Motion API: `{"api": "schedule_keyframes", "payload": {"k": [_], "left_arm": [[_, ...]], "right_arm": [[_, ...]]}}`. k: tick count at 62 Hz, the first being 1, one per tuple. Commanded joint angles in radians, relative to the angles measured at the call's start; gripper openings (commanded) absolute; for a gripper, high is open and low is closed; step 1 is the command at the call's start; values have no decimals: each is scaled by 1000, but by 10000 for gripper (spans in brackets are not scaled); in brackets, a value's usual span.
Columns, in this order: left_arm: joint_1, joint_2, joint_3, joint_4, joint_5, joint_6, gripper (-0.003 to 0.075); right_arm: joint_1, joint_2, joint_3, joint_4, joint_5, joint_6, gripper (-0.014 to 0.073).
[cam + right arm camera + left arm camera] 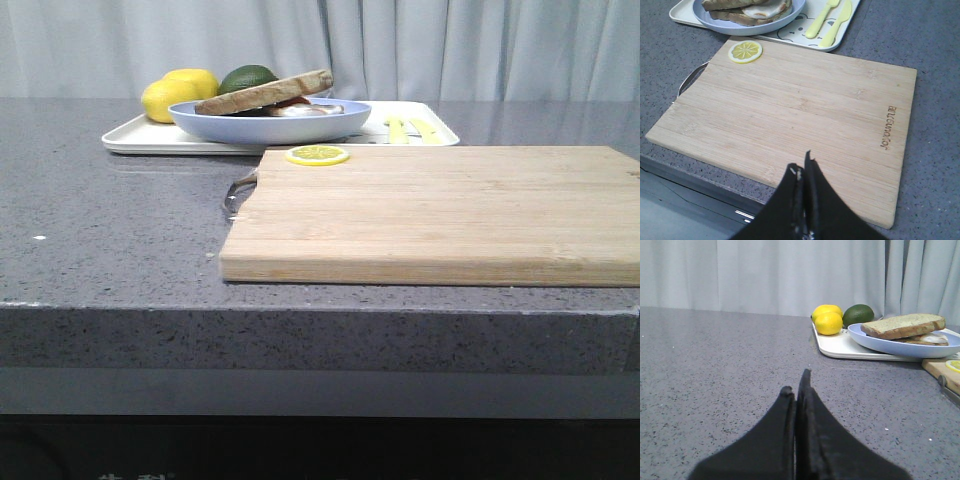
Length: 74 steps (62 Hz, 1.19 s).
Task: Place bread and move sandwich to tray
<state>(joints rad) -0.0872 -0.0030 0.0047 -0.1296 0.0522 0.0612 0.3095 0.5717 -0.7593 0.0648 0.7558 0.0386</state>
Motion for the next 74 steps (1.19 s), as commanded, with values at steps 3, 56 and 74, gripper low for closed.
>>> {"api": "schedule_keyframes", "payload": {"k": [3, 56, 74], "left_arm": [[1, -24, 1, -12, -59, -2, -20], [1, -22, 1, 94, -70, -123, -20], [3, -22, 1, 94, -66, -123, -20]], "right_arm": [[-5, -1, -24, -9, -64, -5, -69], [-5, -1, -24, -9, -63, -5, -69], [-5, -1, -24, -9, -63, -5, -69]]}}
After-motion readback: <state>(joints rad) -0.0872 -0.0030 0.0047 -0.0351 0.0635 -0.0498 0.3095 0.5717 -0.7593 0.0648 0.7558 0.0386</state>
